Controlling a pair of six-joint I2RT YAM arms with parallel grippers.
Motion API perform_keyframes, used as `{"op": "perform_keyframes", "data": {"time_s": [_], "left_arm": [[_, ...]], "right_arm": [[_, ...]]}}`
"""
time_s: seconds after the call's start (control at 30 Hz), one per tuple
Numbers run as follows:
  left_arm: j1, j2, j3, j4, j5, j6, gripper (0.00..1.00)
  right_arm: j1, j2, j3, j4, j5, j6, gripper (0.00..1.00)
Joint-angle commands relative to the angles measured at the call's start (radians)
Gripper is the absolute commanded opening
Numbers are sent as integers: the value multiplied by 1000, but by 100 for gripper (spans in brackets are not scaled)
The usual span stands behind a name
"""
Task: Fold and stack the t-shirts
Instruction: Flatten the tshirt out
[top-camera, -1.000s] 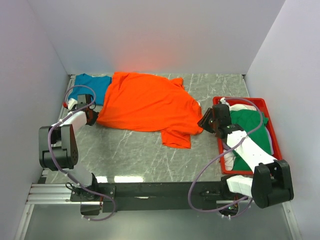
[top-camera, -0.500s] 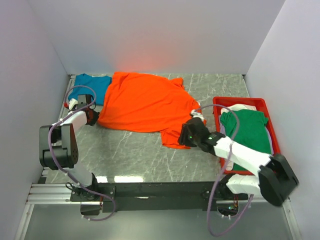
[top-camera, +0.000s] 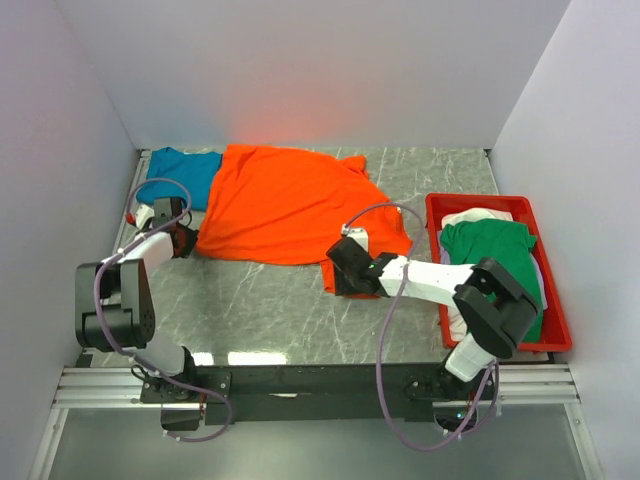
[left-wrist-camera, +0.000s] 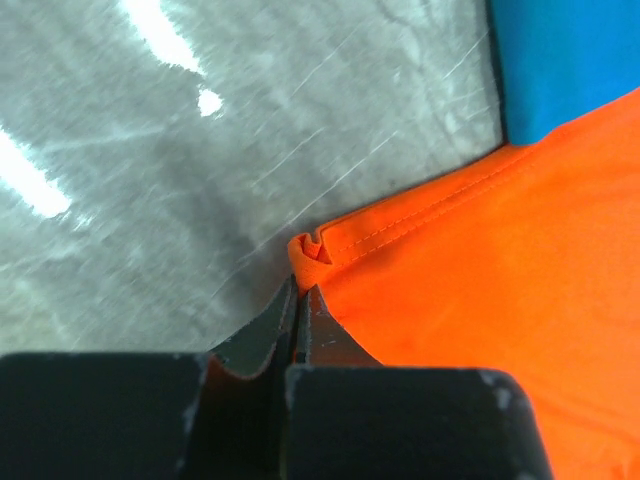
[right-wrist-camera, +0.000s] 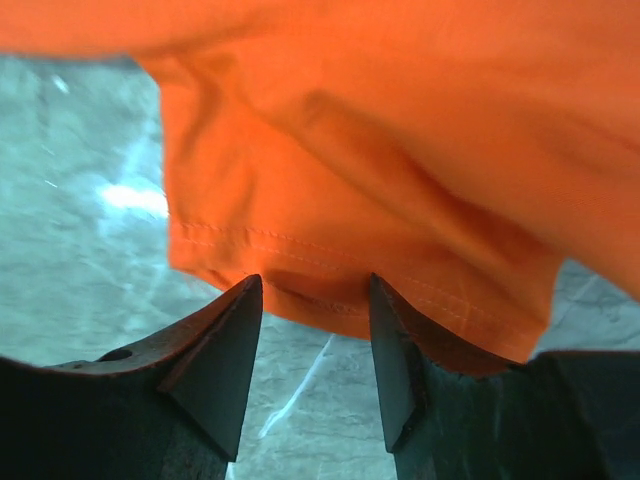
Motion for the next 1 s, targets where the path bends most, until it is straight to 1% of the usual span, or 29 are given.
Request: {"op": "perform_keyframes", "data": {"time_s": [0.0,0.03,0.1,0.13,0.17,0.27,0.4,0.43,0.5,0.6,0.73,0.8,0.83,0.87,0.9,0.93,0.97], "left_arm": [[1,-81,-46,53,-7,-35,1],[1,-92,-69,66,-15,-36,1],[1,-130,-98,86,-15,-42,1],[3,-144,-132,97,-13,-44,1],[1,-156,-149,123,-10,-44,1],[1,-195,-193,139,-13,-44,1],[1,-254,-232,140,-18,-24,1],[1,-265,-242,139,-27,-19,2],[1,-291,-247,125,-41,-10,3],[-3,-322,-259,120,-26,-10,4],[-8,-379,-295,94,-41,-13,9],[-8,-419,-316,80,-53,-25,17],[-8,-441,-321,58,-56,-30,22],[-9,-448,-325,45,-64,-42,29],[-9,-458,-327,30,-73,-45,34],[-8,-466,-328,5,-82,-45,39],[-9,-480,-329,-7,-88,-47,45]], "right_arm": [[32,47,35,-38,50,2,52],[40,62,29,-38,43,5,50],[49,72,25,-39,34,14,35],[52,73,23,-56,26,24,25],[64,66,12,-62,21,28,13],[84,-14,-23,-107,-17,44,4],[118,-181,-84,-202,-81,65,1],[126,-247,-107,-220,-91,80,1],[150,-316,-136,-263,-132,96,0],[176,-452,-195,-308,-190,143,0],[198,-529,-262,-314,-241,185,1],[199,-548,-281,-296,-262,202,1],[201,-552,-293,-286,-270,205,3],[201,-553,-299,-277,-270,209,5],[201,-557,-304,-253,-301,212,9],[201,-559,-304,-243,-309,215,21],[199,-563,-302,-239,-310,219,26]]}}
